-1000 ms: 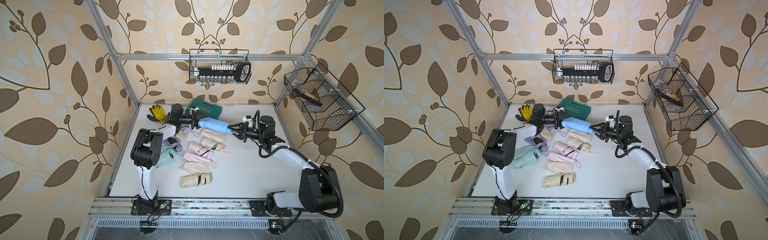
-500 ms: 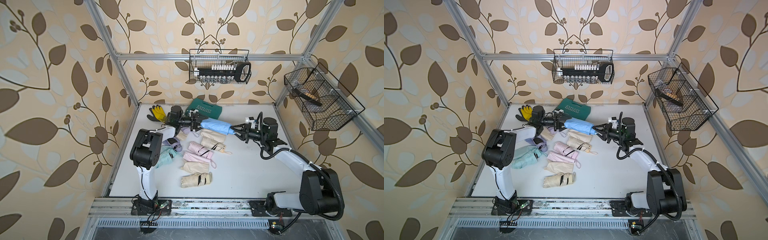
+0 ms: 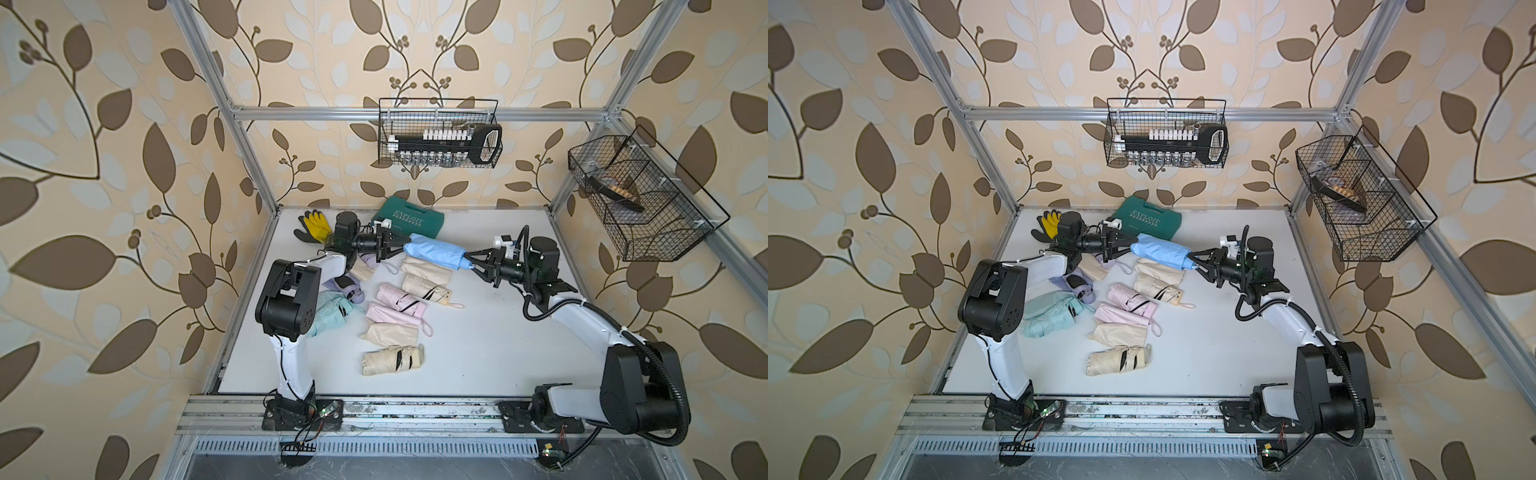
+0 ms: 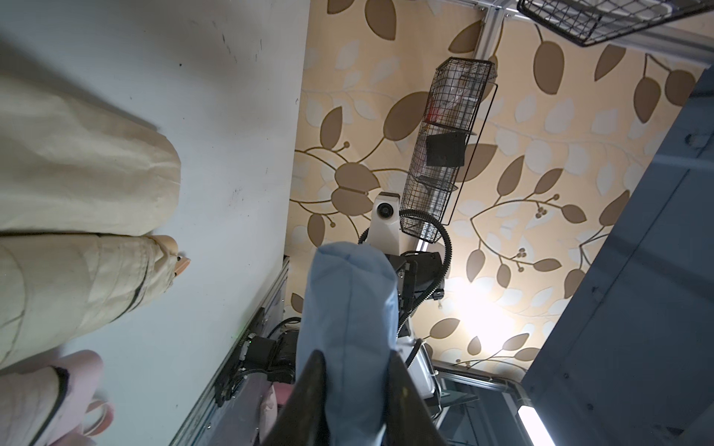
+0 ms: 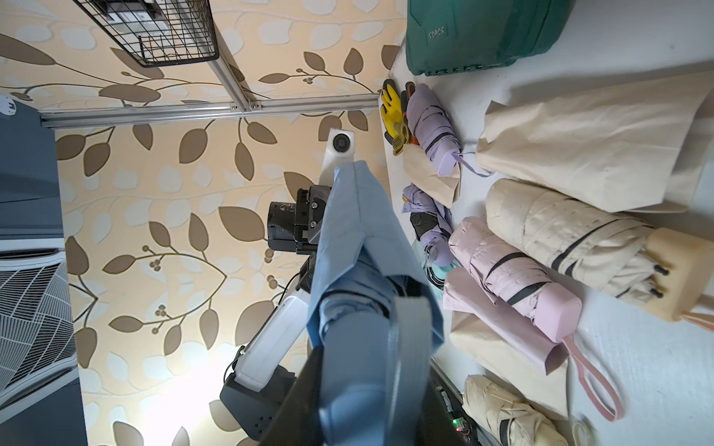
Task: Take umbrellas out of sleeves
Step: Take out the umbrella from the umbrella sleeve.
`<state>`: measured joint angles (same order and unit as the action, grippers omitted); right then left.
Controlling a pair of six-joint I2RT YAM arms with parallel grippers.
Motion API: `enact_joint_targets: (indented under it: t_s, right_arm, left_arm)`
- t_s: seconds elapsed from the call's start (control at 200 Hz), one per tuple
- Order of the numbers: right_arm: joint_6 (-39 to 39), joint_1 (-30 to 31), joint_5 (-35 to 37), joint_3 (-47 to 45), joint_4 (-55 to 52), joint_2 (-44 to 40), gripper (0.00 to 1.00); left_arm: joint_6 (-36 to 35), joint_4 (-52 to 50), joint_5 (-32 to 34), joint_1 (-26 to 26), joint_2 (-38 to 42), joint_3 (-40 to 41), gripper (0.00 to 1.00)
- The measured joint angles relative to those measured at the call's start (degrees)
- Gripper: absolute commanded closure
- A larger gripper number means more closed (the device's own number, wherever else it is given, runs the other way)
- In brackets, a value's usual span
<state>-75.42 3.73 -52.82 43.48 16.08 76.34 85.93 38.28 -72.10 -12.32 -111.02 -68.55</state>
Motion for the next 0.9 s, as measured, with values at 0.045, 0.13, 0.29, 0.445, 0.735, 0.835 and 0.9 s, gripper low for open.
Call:
enact_joint_targets:
  t_s: [0.045, 0.13, 0.29, 0.445, 0.735, 0.835, 0.9]
  right_arm:
    - [0.0, 0.0, -0.1, 0.0, 0.0, 0.0, 0.81]
    - [0.0, 0.0, -0.2, 0.0, 0.0, 0.0, 0.81]
    - [0.0, -0.1, -0.2, 0.0, 0.0, 0.0, 0.82]
    - [0.0, -0.6, -0.5, 0.0, -0.2, -0.3, 0.82]
    - [1.2, -3.4, -2.1, -0.1, -3.1, -3.9, 0.82]
    - [1.6, -4.1, -2.6, -0.7, -4.0, -4.6, 0.82]
    - [1.9, -4.4, -2.9, -0.9, -4.5, -4.7, 0.82]
  left_arm:
    - [-0.2, 0.1, 0.0, 0.0, 0.0, 0.0, 0.89]
    - [0.0, -0.3, 0.0, 0.0, 0.0, 0.0, 0.98]
    - [-0.2, -0.3, 0.0, 0.0, 0.0, 0.0, 1.0]
    - [0.0, -0.2, 0.0, 0.0, 0.0, 0.0, 1.0]
    - [5.5, 7.6, 0.3, 4.3, -0.9, -0.3, 1.0]
    - [7.0, 9.9, 0.6, 5.3, -2.1, -0.9, 1.0]
    - [7.6, 10.4, 0.6, 5.7, -2.6, -0.9, 1.0]
